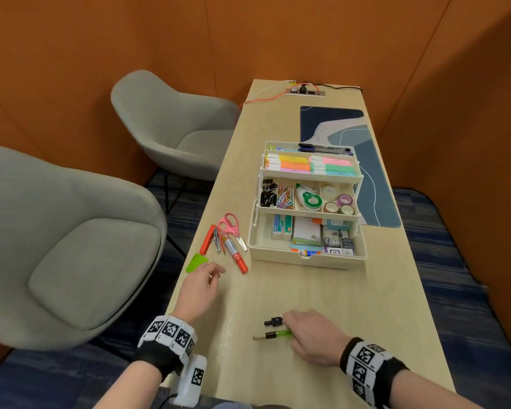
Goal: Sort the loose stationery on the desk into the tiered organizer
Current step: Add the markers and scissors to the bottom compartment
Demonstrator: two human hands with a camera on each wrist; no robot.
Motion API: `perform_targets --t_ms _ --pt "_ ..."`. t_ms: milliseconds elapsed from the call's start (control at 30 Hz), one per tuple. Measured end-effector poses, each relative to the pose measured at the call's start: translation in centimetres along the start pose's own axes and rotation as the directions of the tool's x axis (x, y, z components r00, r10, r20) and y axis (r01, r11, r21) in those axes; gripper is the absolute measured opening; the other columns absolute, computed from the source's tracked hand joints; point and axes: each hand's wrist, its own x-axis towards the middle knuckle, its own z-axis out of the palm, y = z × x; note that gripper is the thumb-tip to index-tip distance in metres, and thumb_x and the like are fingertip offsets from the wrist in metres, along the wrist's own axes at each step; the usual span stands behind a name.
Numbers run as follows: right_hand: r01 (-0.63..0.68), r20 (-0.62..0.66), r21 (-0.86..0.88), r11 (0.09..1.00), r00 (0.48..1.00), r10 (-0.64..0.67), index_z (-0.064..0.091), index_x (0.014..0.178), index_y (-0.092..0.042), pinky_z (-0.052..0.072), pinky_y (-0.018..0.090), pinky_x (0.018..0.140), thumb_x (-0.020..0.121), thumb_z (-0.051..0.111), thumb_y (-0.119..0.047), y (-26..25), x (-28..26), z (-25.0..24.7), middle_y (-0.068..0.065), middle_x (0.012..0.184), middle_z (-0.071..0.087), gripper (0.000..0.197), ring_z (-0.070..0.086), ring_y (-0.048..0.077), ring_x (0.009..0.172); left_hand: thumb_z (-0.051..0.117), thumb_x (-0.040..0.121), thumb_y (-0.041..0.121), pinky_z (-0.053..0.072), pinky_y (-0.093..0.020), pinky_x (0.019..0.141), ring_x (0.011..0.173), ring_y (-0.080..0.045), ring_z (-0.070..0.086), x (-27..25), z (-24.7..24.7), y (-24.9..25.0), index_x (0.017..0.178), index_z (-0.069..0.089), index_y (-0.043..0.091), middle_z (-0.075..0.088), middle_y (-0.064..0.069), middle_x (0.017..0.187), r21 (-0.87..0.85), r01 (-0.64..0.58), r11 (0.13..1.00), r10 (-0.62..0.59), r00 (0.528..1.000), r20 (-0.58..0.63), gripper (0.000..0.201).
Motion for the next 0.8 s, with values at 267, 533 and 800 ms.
perform_targets --t_ms 267,533,800 --pt "-0.203 -0.002 0.145 0.968 0.979 0.205 0.038 0.110 -0.016 0.037 0.032 0.065 0.091 0.040 -0.030 1.7 1.4 -0.7 0.006 0.100 0.060 0.023 0.052 0.025 0.077 0.049 0.094 0.014 0.047 -0.029 0.075 0.085 -0.011 0.059 -0.1 -1.1 -1.2 0.097 0.066 0.025 0.061 0.011 0.099 0.003 0.086 0.996 -0.085 0.995 -0.051 0.021" --pt "-0.280 0.120 0.167 0.945 0.957 0.263 0.043 0.105 -0.013 0.034 0.032 0.068 0.094 0.041 -0.032 3.3 1.7 -0.3 0.012 0.107 0.062 0.022 0.058 0.031 0.095 0.048 0.092 0.013 0.041 -0.028 0.072 0.081 -0.016 0.058 2.1 -1.1 -0.6 0.096 0.066 0.023 0.060 0.007 0.101 -0.035 0.166 0.986 -0.169 0.974 -0.151 0.021" --pt "-0.317 0.083 0.741 0.592 0.918 0.388 0.045 0.091 -0.019 0.043 0.029 0.056 0.094 0.042 -0.019 3.5 1.3 -3.9 0.004 0.071 0.060 0.005 0.054 0.018 0.058 0.046 0.092 0.011 0.039 -0.031 0.075 0.088 -0.021 0.058 2.6 -1.6 -1.7 0.100 0.067 0.021 0.058 0.002 0.095 -0.026 0.237 0.971 -0.238 0.948 -0.213 0.024"
